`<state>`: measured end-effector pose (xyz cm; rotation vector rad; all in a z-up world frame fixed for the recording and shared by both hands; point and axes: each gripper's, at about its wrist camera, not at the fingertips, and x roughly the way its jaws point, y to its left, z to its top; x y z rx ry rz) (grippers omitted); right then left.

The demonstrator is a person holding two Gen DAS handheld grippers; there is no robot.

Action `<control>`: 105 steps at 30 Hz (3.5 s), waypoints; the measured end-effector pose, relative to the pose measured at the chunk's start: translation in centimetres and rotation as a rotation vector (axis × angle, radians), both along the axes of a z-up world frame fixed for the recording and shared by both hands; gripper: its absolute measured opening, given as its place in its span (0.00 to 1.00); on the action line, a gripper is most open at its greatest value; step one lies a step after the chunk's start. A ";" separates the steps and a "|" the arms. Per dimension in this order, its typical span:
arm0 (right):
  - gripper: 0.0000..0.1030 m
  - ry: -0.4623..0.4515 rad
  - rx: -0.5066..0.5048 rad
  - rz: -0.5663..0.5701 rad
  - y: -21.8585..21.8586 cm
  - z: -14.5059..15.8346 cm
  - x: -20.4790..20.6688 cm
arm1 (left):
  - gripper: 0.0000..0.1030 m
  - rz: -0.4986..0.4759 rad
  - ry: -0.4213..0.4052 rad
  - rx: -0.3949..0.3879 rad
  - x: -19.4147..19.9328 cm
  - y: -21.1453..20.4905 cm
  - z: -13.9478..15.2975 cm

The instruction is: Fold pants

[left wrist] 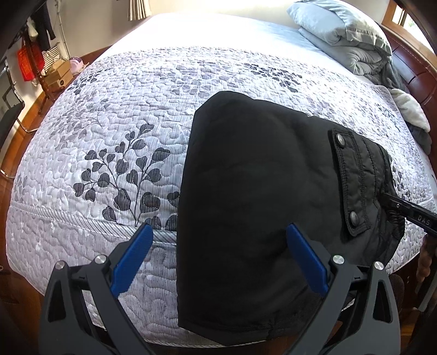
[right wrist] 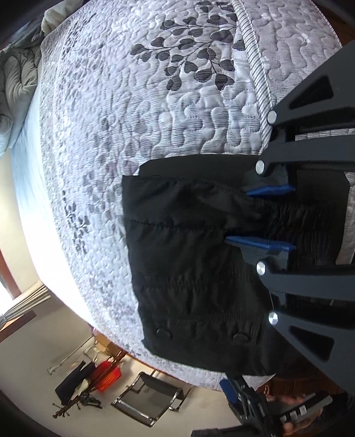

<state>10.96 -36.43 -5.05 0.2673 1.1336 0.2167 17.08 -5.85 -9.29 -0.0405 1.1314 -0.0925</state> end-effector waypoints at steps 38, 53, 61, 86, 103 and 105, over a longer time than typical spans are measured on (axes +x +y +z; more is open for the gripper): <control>0.07 -0.068 0.040 -0.002 -2.0 2.9 7.6 | 0.95 -0.024 -0.070 -0.016 3.2 -2.9 2.4; 0.29 -0.049 0.053 -0.032 -3.0 1.0 6.5 | 0.95 -0.047 -0.124 -0.016 2.8 -3.3 3.8; 0.33 -0.023 0.120 -0.046 -4.0 1.0 1.5 | 0.95 -0.057 -0.120 -0.011 2.1 -3.2 3.7; 0.16 0.031 0.132 0.009 -2.4 -0.3 -4.9 | 0.95 -0.002 0.020 -0.003 0.1 0.9 -0.1; 0.58 -0.042 0.277 -0.037 -5.2 1.3 -4.9 | 0.95 -0.115 0.256 -0.454 1.8 6.5 -4.2; 0.70 -0.047 0.311 -0.035 -5.4 1.2 -4.5 | 0.95 -0.137 0.306 -0.545 1.9 6.8 -5.3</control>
